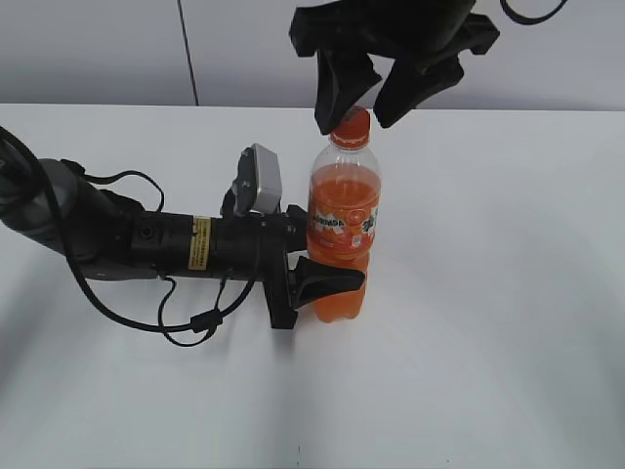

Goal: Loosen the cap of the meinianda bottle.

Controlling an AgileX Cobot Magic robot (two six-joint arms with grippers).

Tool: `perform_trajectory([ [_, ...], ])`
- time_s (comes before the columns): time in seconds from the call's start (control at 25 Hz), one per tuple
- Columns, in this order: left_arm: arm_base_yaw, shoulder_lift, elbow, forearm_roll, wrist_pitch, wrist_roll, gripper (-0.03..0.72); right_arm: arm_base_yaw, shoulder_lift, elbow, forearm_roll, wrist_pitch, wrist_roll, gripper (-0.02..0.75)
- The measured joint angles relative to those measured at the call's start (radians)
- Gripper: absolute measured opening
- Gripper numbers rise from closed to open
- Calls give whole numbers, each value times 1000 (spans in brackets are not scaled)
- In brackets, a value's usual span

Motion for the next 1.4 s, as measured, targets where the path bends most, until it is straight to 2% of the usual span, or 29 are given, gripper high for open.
perform_trajectory([
  [0.24,0,0,0,0,0,0,391,0,8,0,-1,0,0,442],
  [0.32,0,0,0,0,0,0,391,0,8,0,-1,0,0,397],
  [0.44,0,0,0,-1,0,0,391,0,8,0,-1,0,-14,286],
  [0.6,0,0,0,-1,0,0,391,0,8,0,0,0,-117,272],
  [0.84,0,0,0,-1,0,1,391,0,8,0,4,-1,-475,272],
  [1.08,0,0,0,1,-1,3,391,0,8,-2,5,-1,-1068,270],
  [1.24,0,0,0,1,-1,4,391,0,8,-2,5,0,-1392,270],
  [1.4,0,0,0,1,-1,6,391,0,8,-2,4,1,-1551,270],
])
